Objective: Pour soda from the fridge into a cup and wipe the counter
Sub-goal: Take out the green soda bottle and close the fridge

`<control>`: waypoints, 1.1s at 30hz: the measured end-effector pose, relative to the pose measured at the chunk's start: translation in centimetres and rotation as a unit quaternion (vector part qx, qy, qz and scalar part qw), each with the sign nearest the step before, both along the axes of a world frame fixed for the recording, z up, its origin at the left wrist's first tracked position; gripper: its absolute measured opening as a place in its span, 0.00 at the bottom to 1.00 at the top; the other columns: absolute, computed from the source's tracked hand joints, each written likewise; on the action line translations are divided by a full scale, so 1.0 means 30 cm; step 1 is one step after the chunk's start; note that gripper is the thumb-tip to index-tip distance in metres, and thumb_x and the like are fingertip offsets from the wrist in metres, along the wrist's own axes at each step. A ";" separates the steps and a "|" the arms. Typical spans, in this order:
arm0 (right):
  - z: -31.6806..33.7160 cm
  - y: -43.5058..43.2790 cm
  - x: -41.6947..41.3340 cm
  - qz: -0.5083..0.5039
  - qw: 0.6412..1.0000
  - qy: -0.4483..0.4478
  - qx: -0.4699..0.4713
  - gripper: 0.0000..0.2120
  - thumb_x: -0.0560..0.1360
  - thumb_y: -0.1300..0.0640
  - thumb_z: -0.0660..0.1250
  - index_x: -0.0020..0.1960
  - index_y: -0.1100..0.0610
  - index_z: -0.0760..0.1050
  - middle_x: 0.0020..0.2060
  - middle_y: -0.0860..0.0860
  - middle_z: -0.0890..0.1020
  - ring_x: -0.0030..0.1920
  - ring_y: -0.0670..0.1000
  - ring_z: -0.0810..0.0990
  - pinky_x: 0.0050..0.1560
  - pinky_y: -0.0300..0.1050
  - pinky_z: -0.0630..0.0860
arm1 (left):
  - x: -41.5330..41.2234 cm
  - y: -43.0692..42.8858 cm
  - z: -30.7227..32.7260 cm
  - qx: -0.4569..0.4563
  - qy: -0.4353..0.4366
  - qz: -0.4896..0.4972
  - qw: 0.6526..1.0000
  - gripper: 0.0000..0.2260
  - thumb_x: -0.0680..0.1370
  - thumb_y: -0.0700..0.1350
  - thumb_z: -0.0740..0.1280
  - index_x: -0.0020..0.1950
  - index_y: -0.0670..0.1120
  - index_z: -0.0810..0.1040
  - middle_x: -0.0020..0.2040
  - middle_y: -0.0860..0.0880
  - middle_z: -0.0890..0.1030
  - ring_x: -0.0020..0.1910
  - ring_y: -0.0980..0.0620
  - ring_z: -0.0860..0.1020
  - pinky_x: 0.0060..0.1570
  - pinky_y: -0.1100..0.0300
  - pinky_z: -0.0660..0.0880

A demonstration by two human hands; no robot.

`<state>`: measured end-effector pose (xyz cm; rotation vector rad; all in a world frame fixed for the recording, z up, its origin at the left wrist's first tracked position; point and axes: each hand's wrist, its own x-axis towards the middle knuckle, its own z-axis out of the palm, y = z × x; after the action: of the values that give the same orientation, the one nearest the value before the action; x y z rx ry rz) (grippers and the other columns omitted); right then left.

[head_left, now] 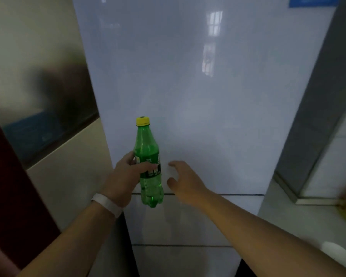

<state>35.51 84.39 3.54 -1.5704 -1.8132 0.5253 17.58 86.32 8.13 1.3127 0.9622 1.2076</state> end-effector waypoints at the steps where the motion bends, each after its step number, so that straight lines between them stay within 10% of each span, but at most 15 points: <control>1: 0.009 -0.028 0.011 0.003 0.997 0.059 -0.041 0.24 0.79 0.56 0.63 0.74 0.53 0.64 0.70 0.50 0.69 0.67 0.50 0.70 0.64 0.41 0.67 | 0.024 -0.013 0.002 0.003 -0.002 -0.006 1.000 0.16 0.71 0.30 0.71 0.51 0.49 0.81 0.40 0.53 0.86 0.38 0.55 0.84 0.34 0.62 0.79; 14: -0.052 -0.389 0.348 -0.080 0.846 0.477 -0.224 0.10 0.75 0.58 0.69 0.56 0.54 0.79 0.50 0.54 0.85 0.53 0.54 0.83 0.56 0.51 0.79 | 0.462 -0.198 -0.017 -0.002 0.003 -0.132 0.991 0.17 0.68 0.30 0.72 0.56 0.40 0.81 0.48 0.40 0.85 0.44 0.43 0.83 0.46 0.48 0.80; 22: -0.096 -0.655 0.595 -0.135 0.808 0.546 -0.173 0.06 0.69 0.58 0.70 0.45 0.54 0.82 0.43 0.53 0.85 0.46 0.54 0.82 0.52 0.49 0.78 | 0.784 -0.376 -0.062 -0.003 0.010 -0.226 0.974 0.17 0.69 0.30 0.72 0.56 0.40 0.80 0.48 0.42 0.85 0.44 0.46 0.83 0.45 0.49 0.81; 33: -0.240 -0.888 0.844 -0.247 0.753 0.596 -0.127 0.10 0.75 0.62 0.65 0.56 0.60 0.79 0.47 0.55 0.83 0.47 0.53 0.83 0.51 0.47 0.80 | 1.124 -0.515 -0.204 -0.027 0.032 -0.343 0.938 0.19 0.62 0.37 0.76 0.53 0.42 0.82 0.49 0.39 0.84 0.47 0.39 0.83 0.50 0.44 0.78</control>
<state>60.84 57.76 -3.65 -1.2491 -0.3399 1.1772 51.29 70.88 1.99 1.4762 0.4964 0.5959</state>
